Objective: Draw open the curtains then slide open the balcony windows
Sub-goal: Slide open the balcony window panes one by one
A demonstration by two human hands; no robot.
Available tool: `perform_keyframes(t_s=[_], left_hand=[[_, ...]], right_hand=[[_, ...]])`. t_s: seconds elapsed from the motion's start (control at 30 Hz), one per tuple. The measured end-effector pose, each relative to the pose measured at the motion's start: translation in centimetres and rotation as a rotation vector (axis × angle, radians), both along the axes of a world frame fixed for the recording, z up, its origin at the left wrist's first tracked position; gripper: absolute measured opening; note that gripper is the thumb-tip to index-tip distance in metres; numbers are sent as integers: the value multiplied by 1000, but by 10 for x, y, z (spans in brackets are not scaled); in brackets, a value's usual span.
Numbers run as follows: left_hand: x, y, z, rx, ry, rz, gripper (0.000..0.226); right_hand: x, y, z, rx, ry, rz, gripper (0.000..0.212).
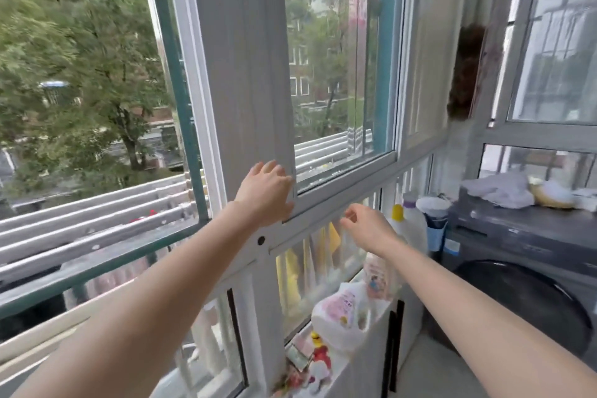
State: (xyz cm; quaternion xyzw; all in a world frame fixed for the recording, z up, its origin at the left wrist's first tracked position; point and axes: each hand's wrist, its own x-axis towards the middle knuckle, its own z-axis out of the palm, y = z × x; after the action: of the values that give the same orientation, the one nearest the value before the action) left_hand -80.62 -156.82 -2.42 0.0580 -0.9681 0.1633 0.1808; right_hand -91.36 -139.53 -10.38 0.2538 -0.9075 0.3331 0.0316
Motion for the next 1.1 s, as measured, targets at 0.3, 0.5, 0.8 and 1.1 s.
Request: perform_keyframes(t_s=[0.3, 0.5, 0.8, 1.1], left_hand=[[-123, -20, -8, 341, 353, -149, 75], [-179, -20, -38, 464, 613, -120, 77], [-208, 13, -94, 737, 929, 235, 68], [-232, 14, -102, 861, 1107, 401, 61]], right_hand=[[-132, -58, 15, -60, 361, 229, 34], [-215, -99, 39, -156, 755, 438, 34], [-248, -153, 82, -379, 1173, 848, 30], [-235, -180, 101, -317, 1666, 1051, 31]])
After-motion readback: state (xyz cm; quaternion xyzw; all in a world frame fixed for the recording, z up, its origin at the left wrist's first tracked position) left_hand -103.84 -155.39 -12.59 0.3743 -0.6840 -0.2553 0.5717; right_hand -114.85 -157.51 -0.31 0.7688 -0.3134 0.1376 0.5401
